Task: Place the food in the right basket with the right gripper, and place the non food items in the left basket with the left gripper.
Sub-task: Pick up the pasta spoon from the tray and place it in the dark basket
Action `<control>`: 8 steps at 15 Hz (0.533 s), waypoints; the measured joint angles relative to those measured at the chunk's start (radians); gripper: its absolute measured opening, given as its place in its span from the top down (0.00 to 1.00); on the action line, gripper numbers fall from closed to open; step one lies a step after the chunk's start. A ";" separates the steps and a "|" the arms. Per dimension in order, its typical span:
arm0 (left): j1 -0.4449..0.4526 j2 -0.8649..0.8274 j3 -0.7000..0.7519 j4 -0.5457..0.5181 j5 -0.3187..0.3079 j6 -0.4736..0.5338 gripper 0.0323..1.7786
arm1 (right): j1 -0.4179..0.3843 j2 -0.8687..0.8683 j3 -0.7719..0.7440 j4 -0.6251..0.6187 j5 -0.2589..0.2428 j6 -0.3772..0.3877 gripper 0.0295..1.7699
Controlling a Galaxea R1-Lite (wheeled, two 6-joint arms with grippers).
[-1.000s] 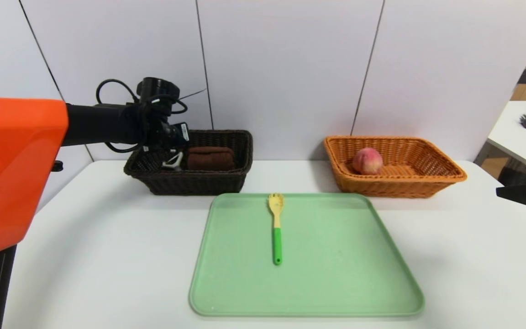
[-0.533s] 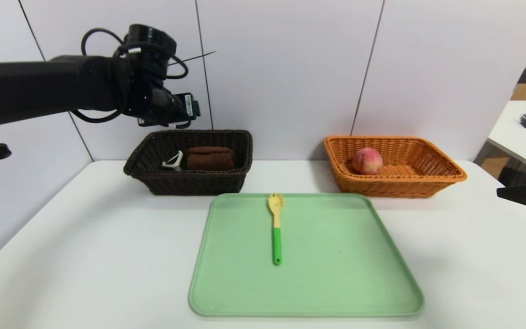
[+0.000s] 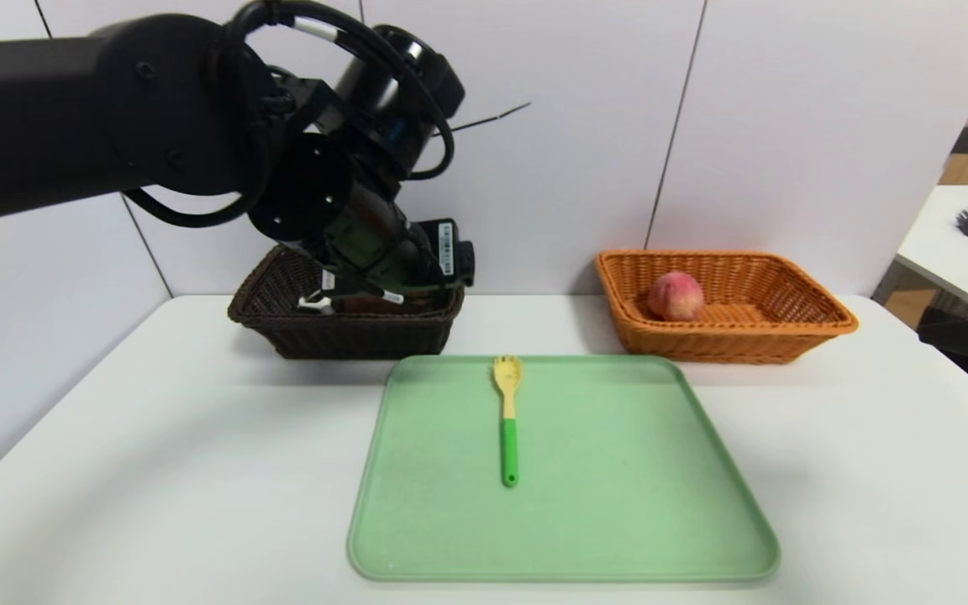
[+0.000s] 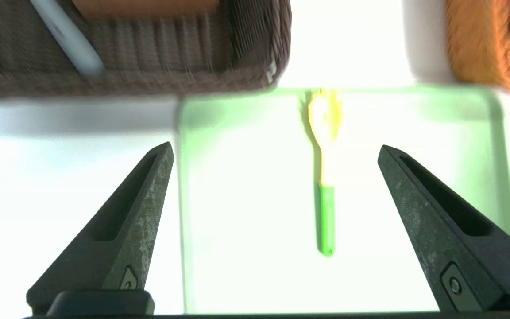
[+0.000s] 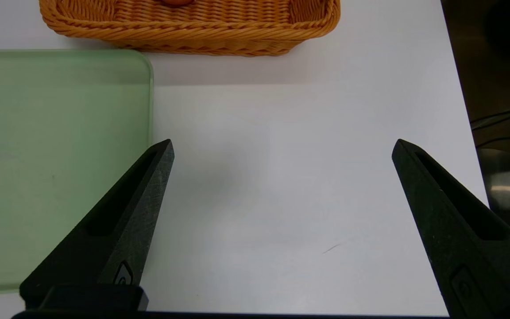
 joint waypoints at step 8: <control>-0.093 0.157 -0.003 0.045 0.015 -0.100 0.06 | 0.001 -0.004 -0.004 0.002 0.000 0.002 0.04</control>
